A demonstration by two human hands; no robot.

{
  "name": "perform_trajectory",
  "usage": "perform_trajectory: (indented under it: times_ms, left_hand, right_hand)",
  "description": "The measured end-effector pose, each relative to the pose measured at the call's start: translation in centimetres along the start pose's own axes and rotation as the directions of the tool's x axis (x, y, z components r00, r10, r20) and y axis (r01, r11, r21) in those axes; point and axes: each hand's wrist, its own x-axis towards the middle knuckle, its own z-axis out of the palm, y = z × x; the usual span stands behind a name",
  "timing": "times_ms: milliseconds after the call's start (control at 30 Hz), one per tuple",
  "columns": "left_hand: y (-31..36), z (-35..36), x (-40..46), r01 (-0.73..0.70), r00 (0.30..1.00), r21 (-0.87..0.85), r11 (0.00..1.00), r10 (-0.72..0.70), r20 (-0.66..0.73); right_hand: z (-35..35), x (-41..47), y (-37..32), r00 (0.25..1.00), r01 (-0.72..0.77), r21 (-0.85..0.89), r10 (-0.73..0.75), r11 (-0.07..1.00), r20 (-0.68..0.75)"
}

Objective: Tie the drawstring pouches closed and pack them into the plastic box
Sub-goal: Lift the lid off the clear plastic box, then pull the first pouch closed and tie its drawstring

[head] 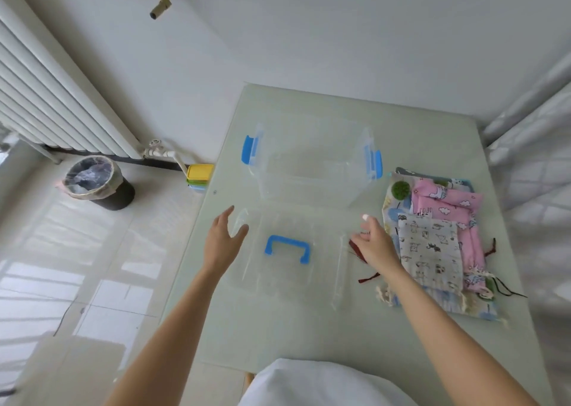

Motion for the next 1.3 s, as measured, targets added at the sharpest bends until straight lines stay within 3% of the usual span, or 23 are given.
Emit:
perform_trajectory:
  times_ms: [100,200,300,533,667,733,800,867,933,1000,1133,1300]
  left_hand:
    - [3.8,0.3,2.1,-0.038,0.999,-0.206,0.978,0.029,-0.046]
    - [6.9,0.8,4.3,-0.044,0.999,-0.282,0.958,0.04,-0.019]
    - [8.2,1.4,5.5,-0.013,1.0,-0.266,0.964,0.016,0.011]
    - [8.7,1.1,5.1,0.007,1.0,-0.233,0.972,-0.006,0.007]
    - [10.1,3.0,0.7,-0.153,0.982,-0.113,0.982,0.138,-0.131]
    - [11.1,4.6,-2.1,-0.25,0.961,-0.114,0.961,0.233,-0.148]
    - [12.1,7.3,-4.6,-0.338,0.94,-0.104,0.936,0.34,0.003]
    - [12.7,10.0,-6.0,-0.411,0.877,-0.067,0.909,0.414,0.245]
    - [13.7,13.4,-7.2,-0.473,0.778,-0.029,0.881,0.433,0.456]
    - [14.4,15.8,-8.0,-0.5,0.719,0.011,0.866,0.408,0.562]
    - [15.4,20.3,-9.6,-0.572,0.669,0.094,0.815,0.397,0.629]
    - [14.5,23.8,-11.2,-0.582,0.735,0.257,0.771,0.364,0.572]
  right_hand:
    - [-2.9,1.7,-2.2,0.95,0.193,0.027,-0.18,0.981,-0.257]
    - [-4.7,4.0,-3.7,0.952,0.241,-0.025,-0.242,0.97,-0.186]
    - [-4.7,5.0,-4.1,0.981,0.179,-0.019,-0.18,0.984,-0.067]
    - [-2.1,1.7,-3.5,0.974,0.219,0.056,-0.214,0.974,-0.076]
    - [-2.8,0.2,-1.8,0.942,0.278,0.028,-0.267,0.96,-0.202]
    - [-3.7,-1.0,0.0,0.955,0.229,0.055,-0.214,0.972,-0.204]
    - [-4.6,-2.3,3.4,0.973,0.165,0.06,-0.153,0.984,-0.175]
    - [-5.1,-3.3,7.1,0.976,0.14,-0.015,-0.14,0.99,-0.168]
    - [-6.2,-4.5,11.2,0.978,0.084,-0.075,-0.096,0.994,-0.185]
    - [-6.9,-5.3,13.9,0.975,0.031,-0.128,-0.058,0.991,-0.214]
    - [-8.8,-5.9,18.6,0.934,-0.078,-0.294,-0.034,0.953,-0.356]
    - [-9.2,-5.1,21.8,0.934,-0.112,-0.247,0.016,0.962,-0.358]
